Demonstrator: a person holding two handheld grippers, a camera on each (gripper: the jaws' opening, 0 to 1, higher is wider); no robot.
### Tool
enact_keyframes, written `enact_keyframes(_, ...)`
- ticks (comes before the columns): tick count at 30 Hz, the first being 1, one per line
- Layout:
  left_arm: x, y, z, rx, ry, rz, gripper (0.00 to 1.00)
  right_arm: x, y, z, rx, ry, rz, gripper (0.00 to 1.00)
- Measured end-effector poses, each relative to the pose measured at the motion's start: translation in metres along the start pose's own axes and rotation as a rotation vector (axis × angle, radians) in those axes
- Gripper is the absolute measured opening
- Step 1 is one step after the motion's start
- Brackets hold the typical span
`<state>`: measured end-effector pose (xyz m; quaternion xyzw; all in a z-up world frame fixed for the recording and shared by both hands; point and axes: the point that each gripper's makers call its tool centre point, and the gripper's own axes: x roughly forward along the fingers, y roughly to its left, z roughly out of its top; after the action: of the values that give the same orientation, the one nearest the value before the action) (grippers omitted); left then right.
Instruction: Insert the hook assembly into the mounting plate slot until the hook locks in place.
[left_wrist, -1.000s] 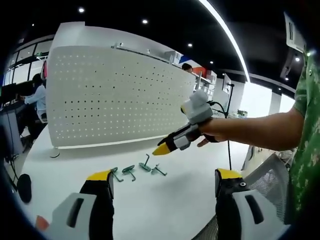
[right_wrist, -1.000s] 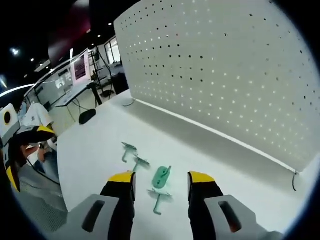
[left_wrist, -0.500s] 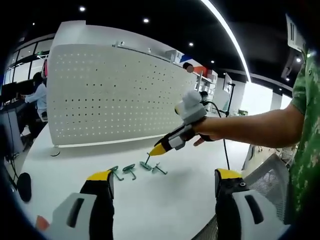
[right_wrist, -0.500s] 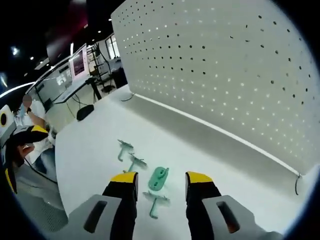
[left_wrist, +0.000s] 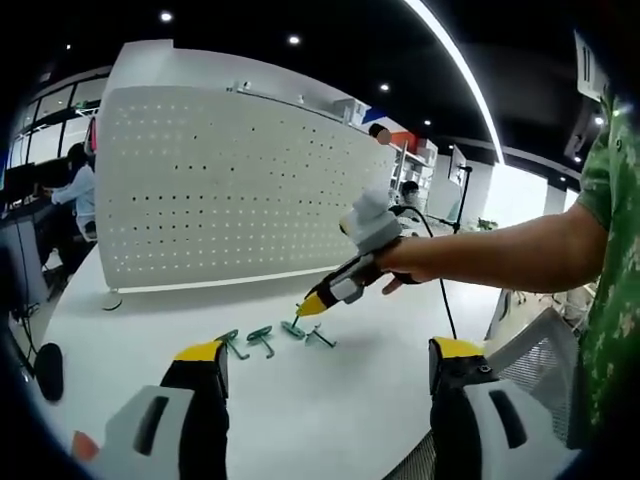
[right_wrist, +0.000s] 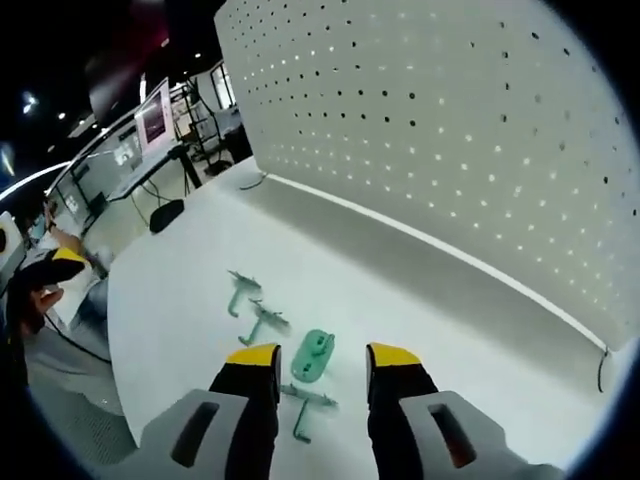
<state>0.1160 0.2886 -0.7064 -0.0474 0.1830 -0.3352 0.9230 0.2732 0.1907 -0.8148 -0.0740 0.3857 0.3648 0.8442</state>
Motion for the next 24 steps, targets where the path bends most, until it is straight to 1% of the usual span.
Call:
enact_keyframes(14, 0.000, 0.001, 0.000, -0.005, 0.000, 0.000, 0.83, 0.010, 0.004, -0.004, 0.022, 0.036, 0.028, 0.25)
enact_keyframes(24, 0.000, 0.000, 0.000, -0.009, 0.000, 0.000, 0.83, 0.016, 0.004, -0.006, 0.050, 0.055, 0.034, 0.21)
